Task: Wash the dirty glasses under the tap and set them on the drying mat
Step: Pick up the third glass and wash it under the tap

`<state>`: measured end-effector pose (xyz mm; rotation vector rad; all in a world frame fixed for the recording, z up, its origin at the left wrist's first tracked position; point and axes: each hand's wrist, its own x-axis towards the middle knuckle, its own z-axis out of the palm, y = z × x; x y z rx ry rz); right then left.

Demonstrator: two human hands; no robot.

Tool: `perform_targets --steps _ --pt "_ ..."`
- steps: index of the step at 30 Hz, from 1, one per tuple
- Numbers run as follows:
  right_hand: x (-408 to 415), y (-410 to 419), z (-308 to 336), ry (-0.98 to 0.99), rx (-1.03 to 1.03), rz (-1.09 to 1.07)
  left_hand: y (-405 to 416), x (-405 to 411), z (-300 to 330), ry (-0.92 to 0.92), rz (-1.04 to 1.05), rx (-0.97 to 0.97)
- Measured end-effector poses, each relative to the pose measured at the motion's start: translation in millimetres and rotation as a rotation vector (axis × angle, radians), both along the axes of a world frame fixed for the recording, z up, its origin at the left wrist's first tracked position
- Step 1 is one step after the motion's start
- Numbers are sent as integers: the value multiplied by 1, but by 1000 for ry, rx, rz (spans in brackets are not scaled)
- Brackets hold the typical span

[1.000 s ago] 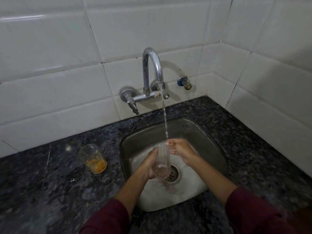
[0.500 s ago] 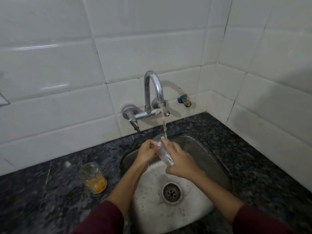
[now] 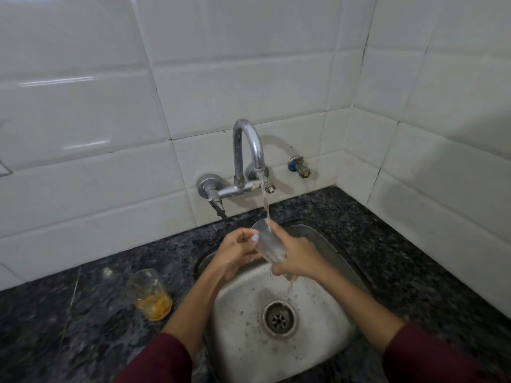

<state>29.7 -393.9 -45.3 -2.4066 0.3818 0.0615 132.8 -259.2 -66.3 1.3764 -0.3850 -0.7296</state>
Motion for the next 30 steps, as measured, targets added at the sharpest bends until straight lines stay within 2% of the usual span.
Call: perform_targets --steps 1,2,4,5,7,10,11,13,15,16,19,20,22,23,24,28,30 --pt "0 4 -3 -13 -233 21 -3 -1 3 -85 -6 78" --pt "0 7 -5 -33 -343 34 -5 -2 4 -167 0 143" --pt "-1 9 -7 -64 -336 50 -5 -2 5 -218 45 141" --pt "-1 7 -6 -70 -248 63 -4 -3 5 -204 60 102" --pt "-2 0 -5 -83 88 101 1 -3 4 -152 68 21" --pt "-4 -9 -6 -55 901 141 6 -3 2 -50 67 -115" --pt "-4 -12 -7 -25 1092 128 6 -3 2 -35 59 -146" --pt "-4 -14 -5 13 1195 118 6 -1 3 -23 34 -159" --pt "-4 -12 -1 41 1057 71 7 2 2 13 10 -147" --pt "-3 -10 1 19 879 40 6 3 3 45 -2 -138" --pt "1 -1 3 -49 43 77 0 0 7 59 -18 -54" --pt "2 2 1 -65 -145 93 -3 -2 9 21 10 -9" --pt "3 4 -5 -115 -194 96 -6 -4 9 -27 75 15" --pt "4 2 -6 -127 -109 94 -5 -4 9 -34 88 -4" --pt "5 -1 -7 -127 61 86 -4 -3 9 -34 89 -33" --pt "5 -18 -15 16 1016 172 1 -3 8 -2 73 -166" --pt "6 -23 -21 85 1253 194 1 -3 7 12 69 -229"
